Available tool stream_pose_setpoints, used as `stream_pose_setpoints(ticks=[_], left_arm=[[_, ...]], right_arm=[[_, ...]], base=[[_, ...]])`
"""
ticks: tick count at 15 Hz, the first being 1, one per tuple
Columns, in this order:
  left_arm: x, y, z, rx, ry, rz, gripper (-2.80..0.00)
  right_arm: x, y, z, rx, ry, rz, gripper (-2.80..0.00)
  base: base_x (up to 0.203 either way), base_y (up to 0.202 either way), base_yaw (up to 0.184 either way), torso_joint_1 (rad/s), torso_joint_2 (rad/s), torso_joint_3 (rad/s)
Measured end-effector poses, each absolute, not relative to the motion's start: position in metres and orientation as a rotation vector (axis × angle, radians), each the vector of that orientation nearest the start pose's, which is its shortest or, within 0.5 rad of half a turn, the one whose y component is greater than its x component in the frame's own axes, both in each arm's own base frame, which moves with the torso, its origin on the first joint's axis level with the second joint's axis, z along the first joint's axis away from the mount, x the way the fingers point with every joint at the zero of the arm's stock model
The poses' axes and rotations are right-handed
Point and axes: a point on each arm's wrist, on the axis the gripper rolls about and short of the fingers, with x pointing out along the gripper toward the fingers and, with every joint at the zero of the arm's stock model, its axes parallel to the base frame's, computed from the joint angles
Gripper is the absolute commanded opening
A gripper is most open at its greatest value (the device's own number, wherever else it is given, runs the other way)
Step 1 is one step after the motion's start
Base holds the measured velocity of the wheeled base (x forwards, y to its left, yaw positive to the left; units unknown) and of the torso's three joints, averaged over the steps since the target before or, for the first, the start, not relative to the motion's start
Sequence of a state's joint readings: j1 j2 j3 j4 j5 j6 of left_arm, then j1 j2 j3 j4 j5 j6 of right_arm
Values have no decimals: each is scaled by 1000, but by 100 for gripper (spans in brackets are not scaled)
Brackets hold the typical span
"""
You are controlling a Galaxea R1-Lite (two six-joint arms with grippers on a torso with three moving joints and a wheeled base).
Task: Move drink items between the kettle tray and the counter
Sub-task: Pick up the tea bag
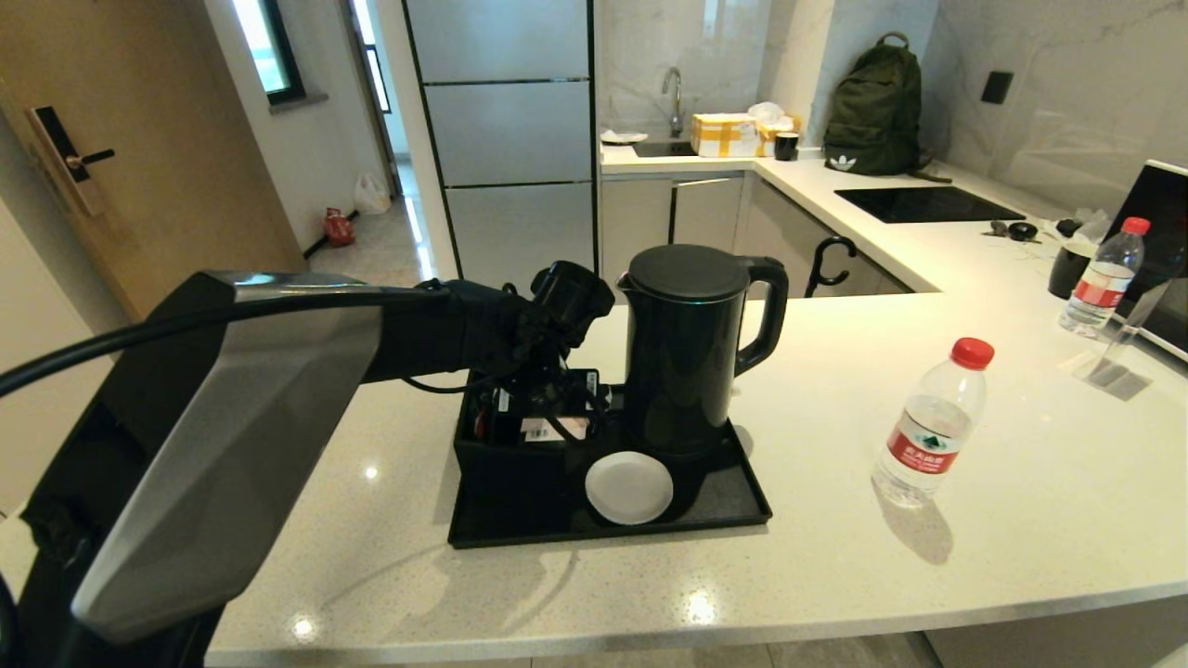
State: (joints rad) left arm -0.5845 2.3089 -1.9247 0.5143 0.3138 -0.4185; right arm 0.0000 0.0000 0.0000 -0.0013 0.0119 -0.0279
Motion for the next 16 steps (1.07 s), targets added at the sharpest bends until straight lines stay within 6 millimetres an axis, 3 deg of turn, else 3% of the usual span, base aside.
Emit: stream_pose_setpoints(ticks=[1, 16], left_arm=[[384, -246, 146, 3, 840, -80, -280], [383, -247, 148, 3, 836, -83, -280]], right_arm=[[-23, 0, 76, -28, -2, 12, -280], [-23, 0, 76, -28, -2, 12, -280]], base=[[0, 0, 0, 0, 0, 0], [0, 0, 0, 0, 0, 0]])
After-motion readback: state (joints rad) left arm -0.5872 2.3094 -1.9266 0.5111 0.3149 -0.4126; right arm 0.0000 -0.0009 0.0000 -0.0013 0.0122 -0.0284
